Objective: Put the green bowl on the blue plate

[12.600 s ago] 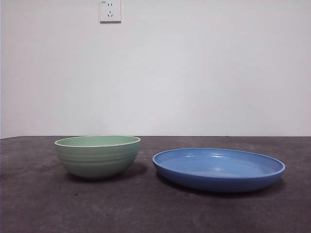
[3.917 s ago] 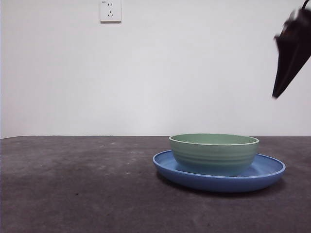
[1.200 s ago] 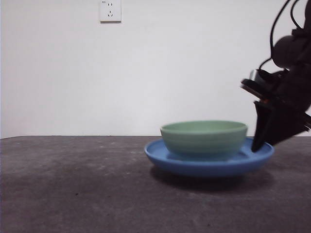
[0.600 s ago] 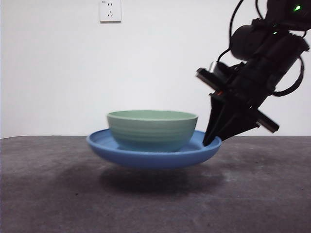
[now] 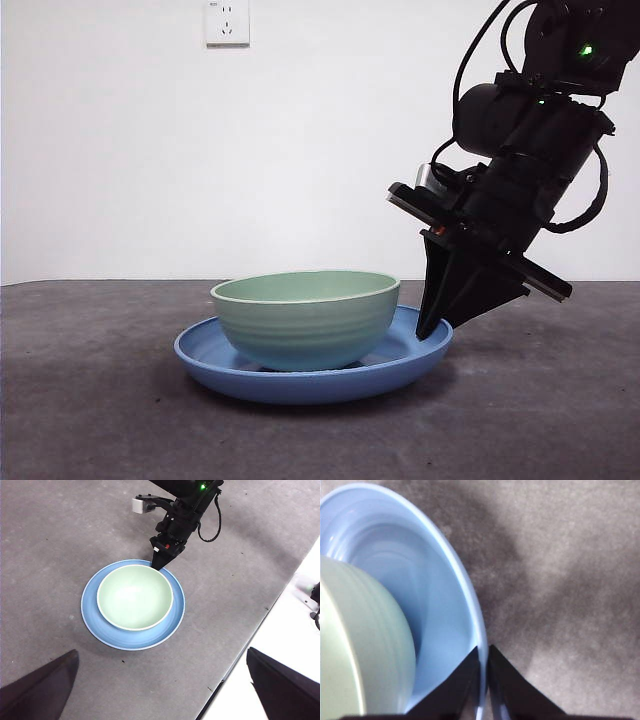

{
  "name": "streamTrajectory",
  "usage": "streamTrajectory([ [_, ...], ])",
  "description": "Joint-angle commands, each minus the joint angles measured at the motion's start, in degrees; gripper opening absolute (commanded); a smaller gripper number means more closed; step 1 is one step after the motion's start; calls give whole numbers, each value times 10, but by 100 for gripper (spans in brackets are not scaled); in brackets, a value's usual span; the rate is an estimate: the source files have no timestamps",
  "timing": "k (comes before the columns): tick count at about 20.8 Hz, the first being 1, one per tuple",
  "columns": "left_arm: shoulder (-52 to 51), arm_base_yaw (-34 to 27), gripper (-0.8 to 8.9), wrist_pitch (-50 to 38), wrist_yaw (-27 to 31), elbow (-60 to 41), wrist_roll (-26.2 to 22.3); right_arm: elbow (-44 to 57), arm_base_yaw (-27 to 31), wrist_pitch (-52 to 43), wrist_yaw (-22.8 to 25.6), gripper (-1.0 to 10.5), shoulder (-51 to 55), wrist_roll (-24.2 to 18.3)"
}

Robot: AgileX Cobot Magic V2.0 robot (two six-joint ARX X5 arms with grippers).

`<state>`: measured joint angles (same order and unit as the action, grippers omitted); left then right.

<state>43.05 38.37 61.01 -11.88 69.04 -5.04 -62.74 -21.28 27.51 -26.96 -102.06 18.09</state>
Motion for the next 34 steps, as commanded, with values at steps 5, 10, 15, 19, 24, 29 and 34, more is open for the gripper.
streamTrajectory([
  [5, 3, 3, 658, -7, -2, 5, 1, -11, -5, 5, 4, 175, -10, 6],
  [10, 3, 3, 658, -7, -2, 5, 1, -22, 17, 43, 66, 288, -3, -22],
  [15, 3, 3, 657, -7, -2, 5, 1, -48, 50, 107, 70, 373, 78, -63],
  [19, 3, 3, 657, -7, -2, 5, 1, -52, 53, 152, 69, 452, 207, -83],
  [24, 3, 3, 657, -7, -2, 5, 1, -52, 31, 282, 77, 608, 424, -78],
  [29, 3, 3, 657, -7, -2, 5, 1, -52, 9, 328, 77, 608, 552, -81],
  [34, 3, 3, 657, -7, -2, 5, 1, -52, -3, 361, 80, 607, 621, -99],
])
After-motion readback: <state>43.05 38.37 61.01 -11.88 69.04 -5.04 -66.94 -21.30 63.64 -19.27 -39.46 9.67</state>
